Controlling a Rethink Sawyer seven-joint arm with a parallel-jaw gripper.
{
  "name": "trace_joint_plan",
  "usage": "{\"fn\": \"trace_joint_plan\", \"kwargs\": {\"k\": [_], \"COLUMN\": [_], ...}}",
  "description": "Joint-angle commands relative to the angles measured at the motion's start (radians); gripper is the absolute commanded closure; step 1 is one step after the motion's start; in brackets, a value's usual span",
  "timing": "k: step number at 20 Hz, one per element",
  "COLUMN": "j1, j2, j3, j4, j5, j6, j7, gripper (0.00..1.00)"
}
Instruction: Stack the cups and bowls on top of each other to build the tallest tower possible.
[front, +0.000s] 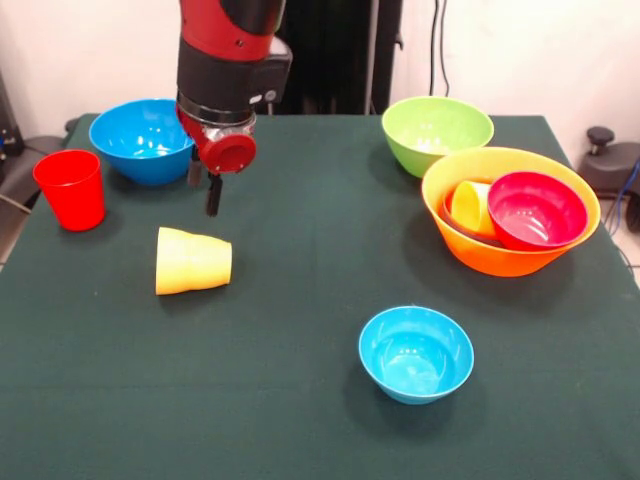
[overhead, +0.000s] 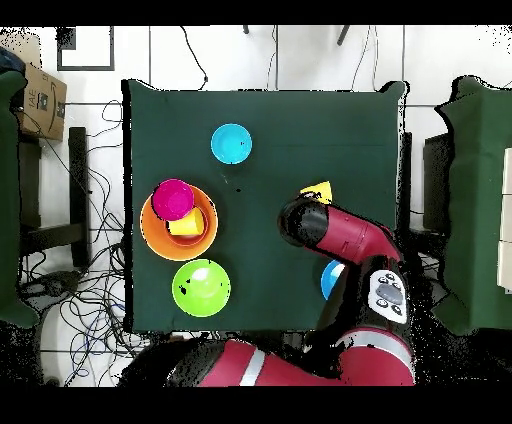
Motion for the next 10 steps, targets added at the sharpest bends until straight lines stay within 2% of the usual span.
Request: {"fn": "trace_joint_plan", "kwargs": {"k": [1, 6, 10], "j1": [0.041, 0.072, 0.081], "j2": [0.091, 0.103, 0.085], "j3": [0.015, -0.016, -0.021], "j4": [-0.027, -0.071, -0.068], "j5": [0.093, 0.128, 0.155], "j6": [-0.016, 0.004, 0.021], "j7": [0.206, 0.204, 0.19], "gripper": [0.0, 0.0, 0.0]}}
